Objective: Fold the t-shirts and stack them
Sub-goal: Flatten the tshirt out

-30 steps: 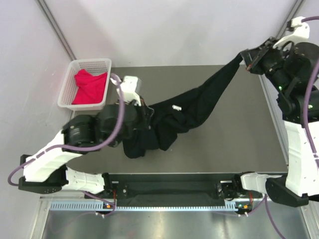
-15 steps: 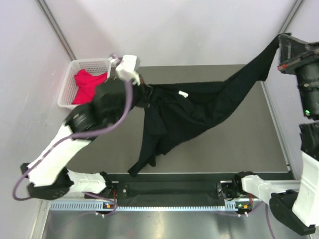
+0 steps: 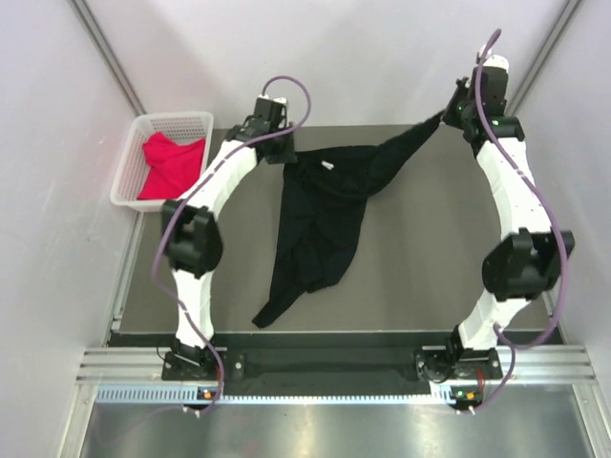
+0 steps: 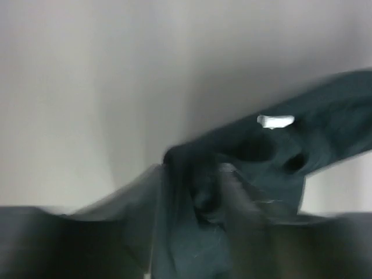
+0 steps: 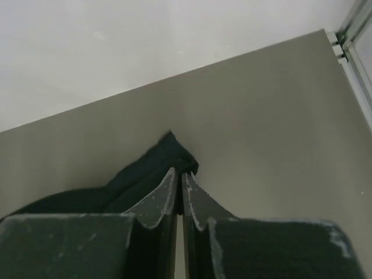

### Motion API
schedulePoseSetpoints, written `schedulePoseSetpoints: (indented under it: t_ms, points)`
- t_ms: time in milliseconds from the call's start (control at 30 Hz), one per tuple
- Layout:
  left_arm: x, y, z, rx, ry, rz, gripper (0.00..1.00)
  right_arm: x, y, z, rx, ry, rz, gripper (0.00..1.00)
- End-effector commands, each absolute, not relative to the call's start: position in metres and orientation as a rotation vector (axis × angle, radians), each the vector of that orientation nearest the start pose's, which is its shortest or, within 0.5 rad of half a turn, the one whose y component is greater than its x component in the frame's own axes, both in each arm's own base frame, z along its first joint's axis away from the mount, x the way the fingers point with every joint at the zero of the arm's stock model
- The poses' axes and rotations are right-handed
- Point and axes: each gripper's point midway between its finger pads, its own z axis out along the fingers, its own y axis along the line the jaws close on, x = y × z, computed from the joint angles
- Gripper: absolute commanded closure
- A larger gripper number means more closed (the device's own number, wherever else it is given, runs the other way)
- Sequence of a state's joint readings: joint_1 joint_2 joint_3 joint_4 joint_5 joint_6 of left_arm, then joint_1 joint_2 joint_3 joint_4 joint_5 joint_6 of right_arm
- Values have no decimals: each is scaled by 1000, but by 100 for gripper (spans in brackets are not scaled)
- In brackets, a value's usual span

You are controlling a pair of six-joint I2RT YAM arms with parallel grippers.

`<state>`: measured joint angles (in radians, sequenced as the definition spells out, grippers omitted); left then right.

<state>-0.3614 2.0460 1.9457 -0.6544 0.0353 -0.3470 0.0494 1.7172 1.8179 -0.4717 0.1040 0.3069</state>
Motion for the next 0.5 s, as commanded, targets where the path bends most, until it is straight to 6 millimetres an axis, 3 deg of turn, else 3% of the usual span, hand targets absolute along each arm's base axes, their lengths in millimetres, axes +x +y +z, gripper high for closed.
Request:
schedulePoseSetpoints:
  t_ms: [0,33,67,100,133,167,200,333,367,400,433,467]
  points:
    - [545,-204,221,-17,2252,-339,44,549,-19,365,362,1803,104,95]
    - [548,-202,220,-46,2247,-344,18,557,-23,357,370,1825,98,94]
    - [549,-197,218,-71,2246,-322,8,558,-26,337,382,1905,88,92]
    - [546,-194,218,-69,2255,-305,6,575,-31,327,393,1931,87,79]
    - [544,-192,219,-66,2257,-292,5,579,-33,317,408,1970,84,72]
    - [537,-187,208,-56,2288,-264,5,571,-32,294,434,2069,76,64]
    - [530,-183,220,-52,2269,-262,5,579,-30,280,441,2101,78,51]
    - [490,-170,223,-34,2306,-248,10,557,4,235,421,2247,162,42]
    - [469,-166,218,-30,2336,-259,12,550,9,229,409,2264,172,42]
    - [455,-167,213,-29,2366,-290,15,535,45,222,330,2290,202,41]
    - [431,-163,185,-37,2450,-293,18,525,67,220,266,2310,265,41]
    - [413,-160,194,-66,2446,-321,18,514,85,218,207,2326,287,40]
